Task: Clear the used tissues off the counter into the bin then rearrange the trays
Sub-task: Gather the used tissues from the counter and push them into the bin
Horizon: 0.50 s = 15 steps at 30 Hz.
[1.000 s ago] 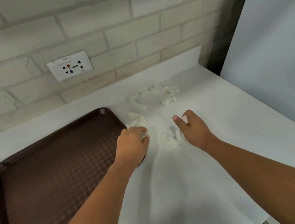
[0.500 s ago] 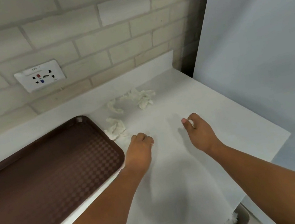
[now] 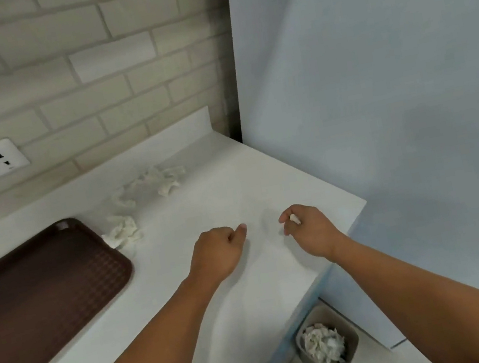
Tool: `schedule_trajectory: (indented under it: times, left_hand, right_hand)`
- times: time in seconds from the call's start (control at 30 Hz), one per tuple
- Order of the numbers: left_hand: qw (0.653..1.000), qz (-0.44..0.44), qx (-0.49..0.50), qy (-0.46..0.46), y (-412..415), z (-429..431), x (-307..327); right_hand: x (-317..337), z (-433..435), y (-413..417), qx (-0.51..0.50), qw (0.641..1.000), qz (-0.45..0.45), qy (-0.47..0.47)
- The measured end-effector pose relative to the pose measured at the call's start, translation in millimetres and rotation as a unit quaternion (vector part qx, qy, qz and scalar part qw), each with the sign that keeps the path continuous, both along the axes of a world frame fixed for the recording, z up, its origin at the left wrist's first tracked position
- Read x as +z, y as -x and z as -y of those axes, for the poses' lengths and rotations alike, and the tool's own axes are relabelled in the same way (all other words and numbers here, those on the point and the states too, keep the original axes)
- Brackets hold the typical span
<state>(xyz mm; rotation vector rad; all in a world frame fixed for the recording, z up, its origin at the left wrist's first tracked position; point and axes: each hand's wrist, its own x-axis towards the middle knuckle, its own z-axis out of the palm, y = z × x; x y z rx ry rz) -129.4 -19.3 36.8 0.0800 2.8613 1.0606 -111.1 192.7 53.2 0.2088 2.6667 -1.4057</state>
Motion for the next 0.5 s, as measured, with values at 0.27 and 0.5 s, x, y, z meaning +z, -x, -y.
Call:
schedule_trajectory:
  times: [0.27, 0.5]
  left_hand:
    - [0.996, -0.052, -0.063, -0.023, -48.0, -109.5, 3.7]
    - [0.995, -0.035, -0.089, -0.036, -82.9, -186.3, -20.7]
  right_hand:
    - [-1.9, -100.4, -62.4, -0.010, 0.996, 0.008, -0.086]
    - [-32.9, -173.1, -110.8, -0.006, 0.985, 0.027, -0.168]
